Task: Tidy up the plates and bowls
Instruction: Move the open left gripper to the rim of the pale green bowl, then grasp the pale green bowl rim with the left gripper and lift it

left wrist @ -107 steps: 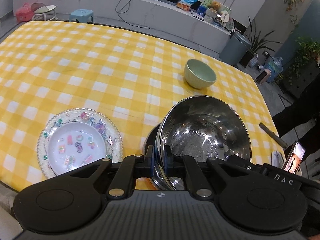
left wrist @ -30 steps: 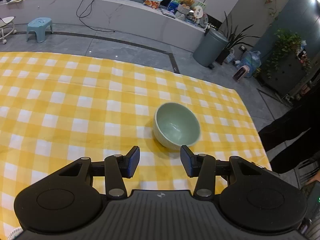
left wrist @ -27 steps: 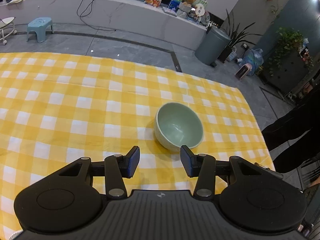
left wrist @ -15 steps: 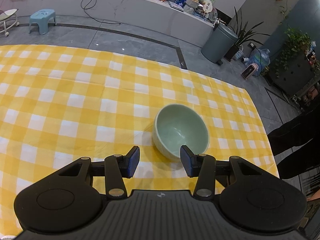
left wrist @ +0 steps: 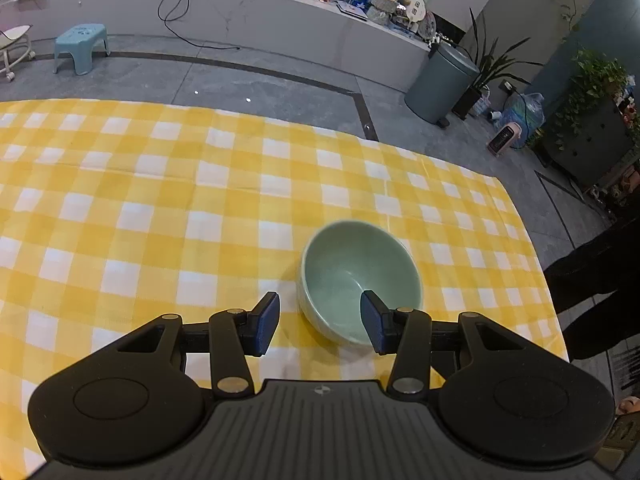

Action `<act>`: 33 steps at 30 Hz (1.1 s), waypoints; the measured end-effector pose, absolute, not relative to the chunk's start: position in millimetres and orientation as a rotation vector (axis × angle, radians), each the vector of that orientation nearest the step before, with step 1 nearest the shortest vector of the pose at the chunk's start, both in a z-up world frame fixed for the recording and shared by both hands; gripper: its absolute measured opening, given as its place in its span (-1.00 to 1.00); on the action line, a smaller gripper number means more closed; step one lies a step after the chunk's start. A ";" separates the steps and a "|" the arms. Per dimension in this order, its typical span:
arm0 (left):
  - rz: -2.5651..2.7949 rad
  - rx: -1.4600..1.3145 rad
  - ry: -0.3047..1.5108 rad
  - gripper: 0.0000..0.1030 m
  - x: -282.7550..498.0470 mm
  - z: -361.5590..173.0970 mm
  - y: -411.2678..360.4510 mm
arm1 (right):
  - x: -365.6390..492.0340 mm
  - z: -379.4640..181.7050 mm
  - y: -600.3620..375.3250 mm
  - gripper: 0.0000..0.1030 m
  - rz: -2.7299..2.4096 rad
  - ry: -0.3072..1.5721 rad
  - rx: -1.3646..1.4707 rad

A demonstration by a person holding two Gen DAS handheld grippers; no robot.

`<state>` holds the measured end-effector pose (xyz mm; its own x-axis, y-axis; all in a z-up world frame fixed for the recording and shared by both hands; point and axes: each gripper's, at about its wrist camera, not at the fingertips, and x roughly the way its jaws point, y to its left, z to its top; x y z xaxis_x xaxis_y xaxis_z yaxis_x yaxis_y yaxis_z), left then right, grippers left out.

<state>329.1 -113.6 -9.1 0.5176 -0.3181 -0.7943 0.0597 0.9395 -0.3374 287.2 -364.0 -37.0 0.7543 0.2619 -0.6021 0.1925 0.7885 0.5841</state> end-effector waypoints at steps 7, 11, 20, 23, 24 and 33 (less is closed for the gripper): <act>-0.241 -0.255 1.003 0.02 340.5 -14.6 -118.2 | 300.3 -35.9 -358.7 -0.05 0.061 0.726 0.687; -0.222 -0.217 1.006 0.02 347.8 -21.0 -123.5 | 310.5 -36.9 -353.6 -0.09 0.059 0.733 0.667; -0.230 -0.165 1.021 -0.24 362.8 -35.8 -129.8 | 335.2 -38.1 -353.6 -0.24 0.063 0.792 0.659; -0.240 -0.144 1.025 -0.43 365.9 -39.3 -132.9 | 341.8 -37.9 -350.7 -0.26 0.071 0.813 0.623; -0.243 -0.136 1.023 -0.46 366.1 -39.9 -134.1 | 343.6 -38.1 -349.7 -0.26 0.074 0.820 0.613; -0.266 0.029 0.978 -0.81 352.4 -31.9 -156.3 | 345.1 -40.8 -339.8 -0.82 0.086 0.854 0.551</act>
<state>352.4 -156.3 -31.9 0.5290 -0.2099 -0.8223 0.2361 0.9671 -0.0950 345.1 -339.8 -40.8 0.6624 0.2872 -0.6919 0.1436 0.8577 0.4936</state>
